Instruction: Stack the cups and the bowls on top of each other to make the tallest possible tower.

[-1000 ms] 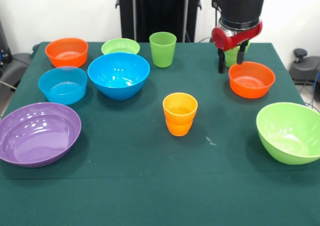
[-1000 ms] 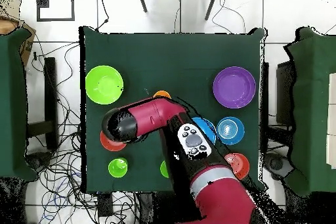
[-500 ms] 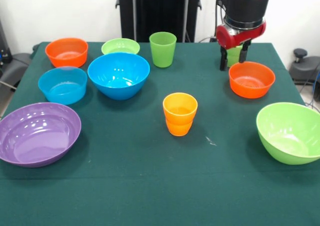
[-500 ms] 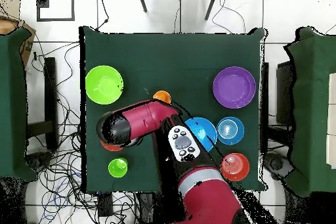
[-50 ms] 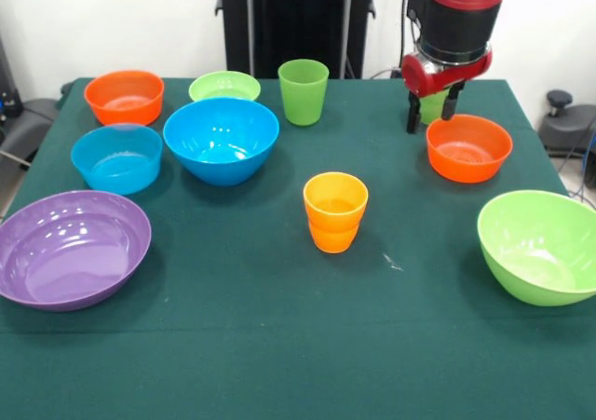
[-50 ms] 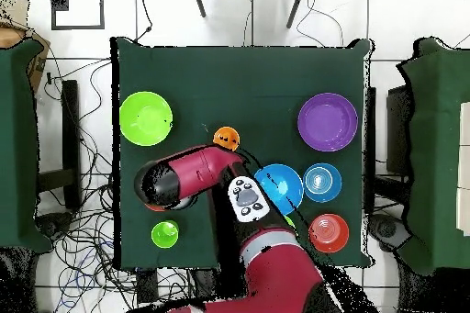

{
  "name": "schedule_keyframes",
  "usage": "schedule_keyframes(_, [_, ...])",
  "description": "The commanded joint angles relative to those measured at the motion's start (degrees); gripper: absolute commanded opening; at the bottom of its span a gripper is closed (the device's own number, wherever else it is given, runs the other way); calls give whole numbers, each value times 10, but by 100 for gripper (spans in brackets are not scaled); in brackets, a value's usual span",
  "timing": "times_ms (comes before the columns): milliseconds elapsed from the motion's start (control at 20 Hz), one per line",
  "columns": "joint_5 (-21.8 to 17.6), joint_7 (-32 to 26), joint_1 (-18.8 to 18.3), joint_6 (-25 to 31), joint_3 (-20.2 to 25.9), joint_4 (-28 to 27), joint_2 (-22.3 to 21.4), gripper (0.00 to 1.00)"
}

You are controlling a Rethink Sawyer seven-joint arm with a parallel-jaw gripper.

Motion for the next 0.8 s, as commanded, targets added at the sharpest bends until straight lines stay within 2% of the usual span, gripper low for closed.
schedule_keyframes(50, [-23, 76, 17, -49, -28, -42, 50, 100])
schedule_keyframes(150, [-21, 72, 22, -41, -30, -59, 60, 100])
schedule_keyframes(500, [-20, 72, 29, -61, -40, -63, 74, 100])
schedule_keyframes(800, [-14, 96, 70, -59, -73, -100, 115, 100])
